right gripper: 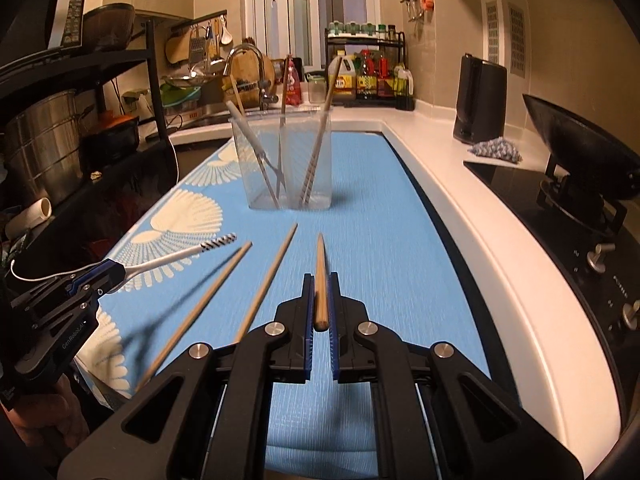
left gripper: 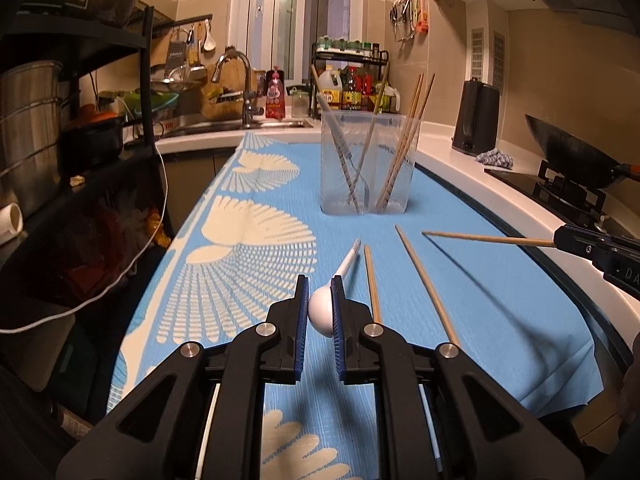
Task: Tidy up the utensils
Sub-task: 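Lift the spoon and chopstick with both tools and carry them over the container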
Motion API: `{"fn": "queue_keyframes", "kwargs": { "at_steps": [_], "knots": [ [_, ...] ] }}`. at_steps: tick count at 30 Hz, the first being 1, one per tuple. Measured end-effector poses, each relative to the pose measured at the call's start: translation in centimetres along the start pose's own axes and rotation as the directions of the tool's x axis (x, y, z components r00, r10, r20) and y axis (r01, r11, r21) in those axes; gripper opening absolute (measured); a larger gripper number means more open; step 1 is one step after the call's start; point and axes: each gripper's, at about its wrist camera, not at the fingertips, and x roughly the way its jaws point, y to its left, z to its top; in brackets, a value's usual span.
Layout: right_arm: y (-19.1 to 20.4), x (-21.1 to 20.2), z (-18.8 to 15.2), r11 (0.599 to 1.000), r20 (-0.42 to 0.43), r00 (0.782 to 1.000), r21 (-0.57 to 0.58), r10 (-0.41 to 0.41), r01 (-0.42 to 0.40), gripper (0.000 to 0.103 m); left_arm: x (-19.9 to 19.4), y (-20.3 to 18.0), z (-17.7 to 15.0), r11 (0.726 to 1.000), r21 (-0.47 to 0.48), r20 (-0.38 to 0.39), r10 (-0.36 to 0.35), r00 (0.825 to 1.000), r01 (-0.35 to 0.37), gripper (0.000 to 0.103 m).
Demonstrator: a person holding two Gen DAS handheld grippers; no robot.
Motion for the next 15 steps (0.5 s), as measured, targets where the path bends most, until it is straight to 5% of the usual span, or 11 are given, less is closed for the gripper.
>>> {"fn": "queue_keyframes", "kwargs": {
  "at_steps": [15],
  "knots": [
    [-0.2, -1.6, 5.3, 0.999, 0.099, 0.994, -0.005, 0.036, -0.036, 0.007, -0.8, 0.2, 6.1, 0.999, 0.034, 0.136, 0.022, 0.99, -0.027, 0.012]
  ]
}}
